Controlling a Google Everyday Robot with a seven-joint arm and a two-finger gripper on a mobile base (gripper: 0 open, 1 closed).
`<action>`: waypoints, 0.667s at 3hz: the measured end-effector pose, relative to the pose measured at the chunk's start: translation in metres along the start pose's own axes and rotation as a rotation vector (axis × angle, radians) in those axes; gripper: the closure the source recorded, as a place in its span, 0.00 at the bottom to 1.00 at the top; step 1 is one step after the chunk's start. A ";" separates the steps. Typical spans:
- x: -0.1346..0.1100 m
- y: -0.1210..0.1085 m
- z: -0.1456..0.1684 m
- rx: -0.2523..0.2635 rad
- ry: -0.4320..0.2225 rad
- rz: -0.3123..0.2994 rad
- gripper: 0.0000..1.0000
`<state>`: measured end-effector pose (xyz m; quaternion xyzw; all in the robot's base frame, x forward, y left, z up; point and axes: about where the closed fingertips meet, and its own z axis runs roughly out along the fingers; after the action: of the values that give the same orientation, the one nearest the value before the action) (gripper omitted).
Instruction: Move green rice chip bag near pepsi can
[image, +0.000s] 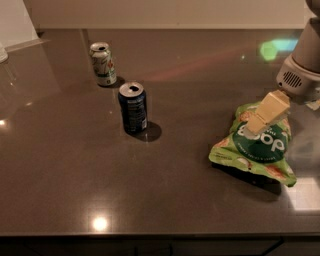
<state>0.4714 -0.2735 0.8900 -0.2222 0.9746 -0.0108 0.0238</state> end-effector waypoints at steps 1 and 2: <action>-0.005 0.009 0.016 -0.072 -0.002 0.052 0.00; -0.013 0.030 0.032 -0.143 0.005 0.051 0.00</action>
Offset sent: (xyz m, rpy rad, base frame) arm -0.0084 0.0464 -0.0445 0.1798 0.1365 -0.0478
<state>0.4717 -0.2417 0.8578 -0.1983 0.9784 0.0590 0.0057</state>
